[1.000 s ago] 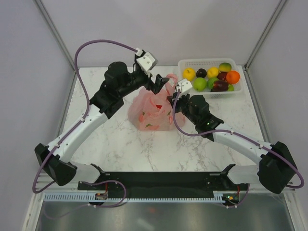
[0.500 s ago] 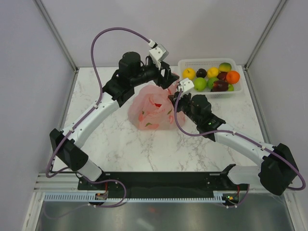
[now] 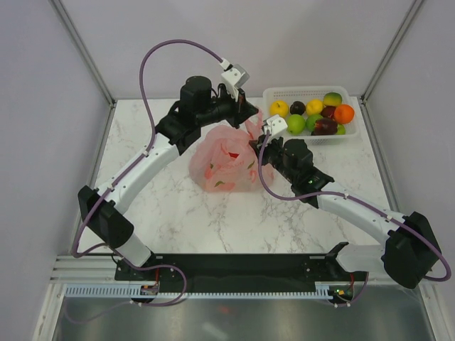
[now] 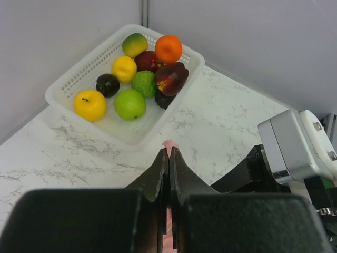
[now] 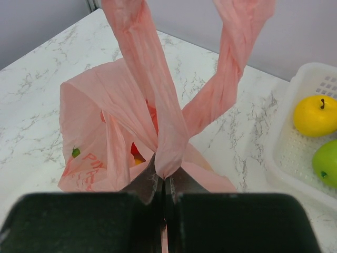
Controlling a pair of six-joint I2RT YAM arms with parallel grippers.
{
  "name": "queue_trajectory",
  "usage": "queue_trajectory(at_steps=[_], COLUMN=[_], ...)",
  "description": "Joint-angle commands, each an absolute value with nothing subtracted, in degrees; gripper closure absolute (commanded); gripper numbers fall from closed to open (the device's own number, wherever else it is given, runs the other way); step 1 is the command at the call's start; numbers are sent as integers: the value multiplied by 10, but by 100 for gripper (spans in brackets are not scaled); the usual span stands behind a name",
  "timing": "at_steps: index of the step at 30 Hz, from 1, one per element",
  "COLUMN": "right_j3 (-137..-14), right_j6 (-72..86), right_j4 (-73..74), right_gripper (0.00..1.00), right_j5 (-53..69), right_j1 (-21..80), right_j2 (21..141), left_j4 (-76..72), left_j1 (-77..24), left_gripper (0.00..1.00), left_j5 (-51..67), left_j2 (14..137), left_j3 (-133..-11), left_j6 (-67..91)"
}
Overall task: Place the fake fruits into the plastic bag and tie a complex knot
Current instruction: Tie the plastic bag at the center of the board.
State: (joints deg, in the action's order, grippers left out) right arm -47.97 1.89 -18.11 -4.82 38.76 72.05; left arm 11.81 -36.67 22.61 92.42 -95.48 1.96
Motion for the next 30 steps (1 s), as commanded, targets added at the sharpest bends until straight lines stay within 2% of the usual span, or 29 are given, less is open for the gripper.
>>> queue_trajectory(at_steps=[1,15,30], right_j3=[-497,-512,-519], right_j6=[21,60,63], right_j4=[-183,-162,-178], right_gripper=[100,100,100], right_j5=[-41,-45,-41], right_j1=[383,358,350], right_j2=[704,719,729], left_j4=[88,45,49], left_j1=[-360,-350,-351], left_gripper=[98,98,98], left_j5=[200,84,2], left_j2=[891,777,666], left_j3=[-938,-819,-615], left_j6=[43,76,264])
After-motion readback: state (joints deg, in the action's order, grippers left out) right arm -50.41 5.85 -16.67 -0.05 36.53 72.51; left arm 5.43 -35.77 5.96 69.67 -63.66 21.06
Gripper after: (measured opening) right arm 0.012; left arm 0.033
